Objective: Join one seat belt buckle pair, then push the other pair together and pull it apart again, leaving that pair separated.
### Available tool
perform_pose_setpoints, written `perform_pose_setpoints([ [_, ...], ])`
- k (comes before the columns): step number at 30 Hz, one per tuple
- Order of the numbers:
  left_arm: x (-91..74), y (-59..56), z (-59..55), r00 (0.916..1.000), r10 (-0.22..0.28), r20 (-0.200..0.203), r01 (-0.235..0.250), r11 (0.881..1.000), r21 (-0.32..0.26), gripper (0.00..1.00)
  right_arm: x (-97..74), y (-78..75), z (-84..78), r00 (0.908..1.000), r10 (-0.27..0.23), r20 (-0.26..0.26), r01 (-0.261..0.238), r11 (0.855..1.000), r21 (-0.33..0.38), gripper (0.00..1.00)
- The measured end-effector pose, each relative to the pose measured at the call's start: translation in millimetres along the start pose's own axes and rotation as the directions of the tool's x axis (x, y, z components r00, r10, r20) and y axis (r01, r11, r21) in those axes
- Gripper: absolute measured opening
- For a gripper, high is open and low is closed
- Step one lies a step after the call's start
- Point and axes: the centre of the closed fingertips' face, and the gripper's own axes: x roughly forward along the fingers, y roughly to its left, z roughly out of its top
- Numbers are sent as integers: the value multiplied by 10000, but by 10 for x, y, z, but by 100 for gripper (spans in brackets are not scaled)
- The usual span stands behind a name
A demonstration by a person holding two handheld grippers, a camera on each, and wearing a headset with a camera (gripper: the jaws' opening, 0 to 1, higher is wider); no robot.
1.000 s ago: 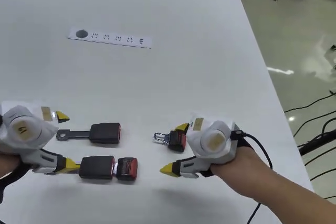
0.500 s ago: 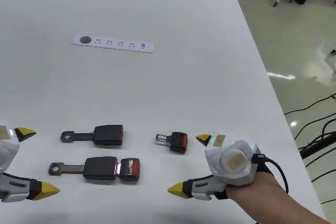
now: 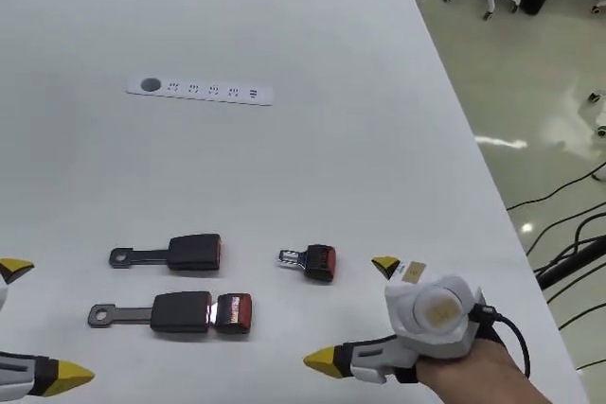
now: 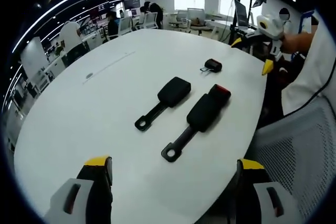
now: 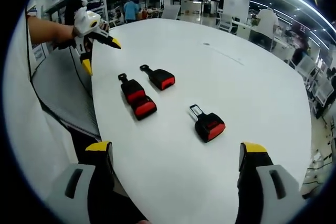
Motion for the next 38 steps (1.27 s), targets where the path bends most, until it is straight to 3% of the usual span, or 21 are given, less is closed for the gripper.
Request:
perform_pose_setpoints([
  [8,-37,40,-70,9997,243,63,-238,9978,-614,100,-13,23,-52,10000,23,-78,-22,9999,99,100],
  [13,-48,-22,10,9989,294,353,-263,9960,-854,100,-22,41,-59,10000,-27,-16,27,9999,159,100],
  [26,-86,-17,90,9972,358,660,-295,9951,-944,100,-31,79,-49,10000,-28,82,28,10000,88,100],
  [38,-125,-28,61,9972,371,646,-300,9938,-1073,100,-10,112,-52,10000,-35,67,34,10000,85,100],
])
